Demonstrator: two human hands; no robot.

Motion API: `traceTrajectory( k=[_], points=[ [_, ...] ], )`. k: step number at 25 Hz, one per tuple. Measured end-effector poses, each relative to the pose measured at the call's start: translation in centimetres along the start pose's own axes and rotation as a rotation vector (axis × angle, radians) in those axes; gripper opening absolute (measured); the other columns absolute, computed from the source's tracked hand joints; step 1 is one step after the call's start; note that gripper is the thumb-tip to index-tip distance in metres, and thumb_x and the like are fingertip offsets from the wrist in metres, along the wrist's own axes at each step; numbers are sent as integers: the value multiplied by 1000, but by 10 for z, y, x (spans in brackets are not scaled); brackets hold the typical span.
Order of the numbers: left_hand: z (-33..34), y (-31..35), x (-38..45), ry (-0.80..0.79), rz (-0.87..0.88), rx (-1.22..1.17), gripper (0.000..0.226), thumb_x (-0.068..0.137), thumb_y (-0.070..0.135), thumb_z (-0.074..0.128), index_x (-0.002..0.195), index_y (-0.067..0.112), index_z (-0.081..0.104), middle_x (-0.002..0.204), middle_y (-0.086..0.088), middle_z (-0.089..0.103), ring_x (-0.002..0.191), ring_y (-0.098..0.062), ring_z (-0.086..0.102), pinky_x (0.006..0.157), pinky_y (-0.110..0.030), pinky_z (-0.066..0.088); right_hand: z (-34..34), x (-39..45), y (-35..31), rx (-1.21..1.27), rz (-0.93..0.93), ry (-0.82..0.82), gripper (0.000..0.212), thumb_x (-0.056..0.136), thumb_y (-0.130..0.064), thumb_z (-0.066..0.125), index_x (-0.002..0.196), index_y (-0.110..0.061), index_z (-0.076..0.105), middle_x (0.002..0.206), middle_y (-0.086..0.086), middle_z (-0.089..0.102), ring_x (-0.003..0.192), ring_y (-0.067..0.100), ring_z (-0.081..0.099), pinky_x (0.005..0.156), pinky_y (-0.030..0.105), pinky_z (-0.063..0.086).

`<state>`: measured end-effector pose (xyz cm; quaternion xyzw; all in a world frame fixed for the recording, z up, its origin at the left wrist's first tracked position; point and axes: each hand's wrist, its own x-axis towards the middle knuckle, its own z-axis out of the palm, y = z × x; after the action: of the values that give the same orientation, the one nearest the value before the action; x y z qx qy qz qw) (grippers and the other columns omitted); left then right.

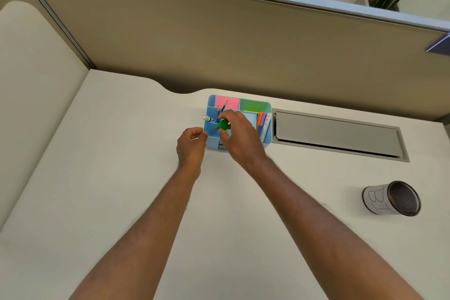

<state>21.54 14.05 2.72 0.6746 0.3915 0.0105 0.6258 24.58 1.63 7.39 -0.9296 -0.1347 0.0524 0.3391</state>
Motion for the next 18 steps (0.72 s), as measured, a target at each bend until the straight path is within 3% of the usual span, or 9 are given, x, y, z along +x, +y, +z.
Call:
traceTrajectory(
  k=[3, 8, 11, 18],
  points=[
    [3, -2, 6, 3, -18, 2, 28, 98, 19, 67, 126, 12, 65, 126, -10, 69, 113, -27, 67, 102, -44, 57, 9, 9, -2, -204, -46, -28, 22, 97, -23, 69, 115, -19, 58, 113, 5, 70, 101, 24, 61, 72, 33, 47],
    [3, -10, 9, 0, -26, -84, 23, 97, 17, 68, 120, 14, 68, 118, -6, 72, 110, -25, 69, 98, -37, 58, 18, 19, -5, -344, -89, -113, 14, 99, -25, 65, 111, -18, 62, 109, 7, 72, 98, 24, 61, 74, 34, 47],
    [3, -14, 9, -6, -18, -109, 24, 97, 16, 68, 122, 14, 67, 118, -6, 71, 110, -25, 69, 97, -35, 58, 22, 20, -2, -430, -119, -166, 13, 102, -19, 60, 112, -17, 68, 104, 10, 72, 95, 24, 60, 69, 32, 40],
    [3, -13, 10, -2, -12, -79, 28, 98, 17, 67, 125, 12, 66, 126, -9, 70, 113, -27, 68, 102, -41, 57, 26, 18, 0, -525, -146, -211, 24, 100, -16, 60, 123, -13, 66, 119, 11, 68, 108, 27, 59, 83, 37, 50]
  ],
)
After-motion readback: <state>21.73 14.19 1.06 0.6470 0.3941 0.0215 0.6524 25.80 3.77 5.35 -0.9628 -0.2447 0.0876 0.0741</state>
